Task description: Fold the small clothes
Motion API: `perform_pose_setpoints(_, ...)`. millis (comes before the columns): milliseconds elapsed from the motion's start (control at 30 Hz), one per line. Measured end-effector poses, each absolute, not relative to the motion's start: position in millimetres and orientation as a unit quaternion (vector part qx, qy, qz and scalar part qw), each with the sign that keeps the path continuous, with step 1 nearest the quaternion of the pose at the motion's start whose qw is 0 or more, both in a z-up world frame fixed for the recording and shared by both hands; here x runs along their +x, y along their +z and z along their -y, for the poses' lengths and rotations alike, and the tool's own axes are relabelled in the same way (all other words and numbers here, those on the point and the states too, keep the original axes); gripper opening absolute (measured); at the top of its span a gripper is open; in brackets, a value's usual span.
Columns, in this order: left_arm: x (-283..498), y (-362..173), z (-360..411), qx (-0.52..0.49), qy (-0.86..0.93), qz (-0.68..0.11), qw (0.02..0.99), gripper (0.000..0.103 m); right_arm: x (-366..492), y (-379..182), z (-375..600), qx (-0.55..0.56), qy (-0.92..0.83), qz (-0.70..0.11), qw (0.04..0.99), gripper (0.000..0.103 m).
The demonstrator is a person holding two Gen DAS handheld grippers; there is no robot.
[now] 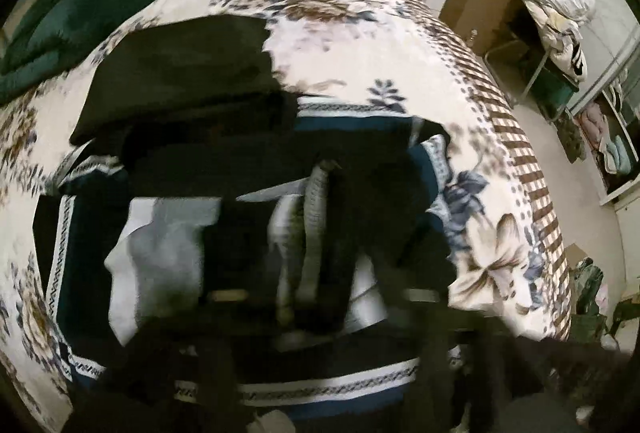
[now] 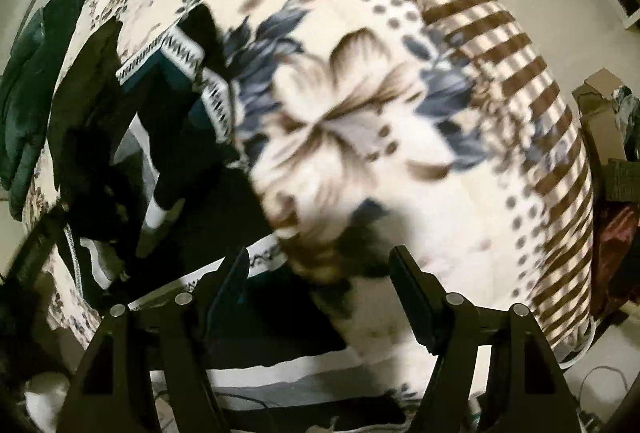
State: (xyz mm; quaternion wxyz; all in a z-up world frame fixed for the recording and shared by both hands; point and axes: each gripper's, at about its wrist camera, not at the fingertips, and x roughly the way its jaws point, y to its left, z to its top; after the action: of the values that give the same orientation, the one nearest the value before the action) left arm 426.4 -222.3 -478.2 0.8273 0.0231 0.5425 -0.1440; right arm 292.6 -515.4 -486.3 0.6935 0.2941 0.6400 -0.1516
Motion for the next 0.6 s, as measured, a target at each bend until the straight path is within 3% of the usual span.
perform_pose_setpoints(33,426.1,-478.8,214.6,0.022,-0.138,-0.544,0.828,0.097,294.3,-484.7,519.9,0.294,-0.149,-0.64,0.694,0.074)
perform_pose_setpoints(333,490.9,-481.8,58.2,0.05,0.028,-0.541,0.839,0.097,368.7,-458.6,515.4,0.279,-0.08,-0.621,0.728,0.074)
perform_pose_setpoints(600,596.5,-570.6,-15.1,0.076,0.115,-0.587,0.797,0.097,517.6,-490.8,445.2,0.194,0.006,-0.637,0.746,0.074)
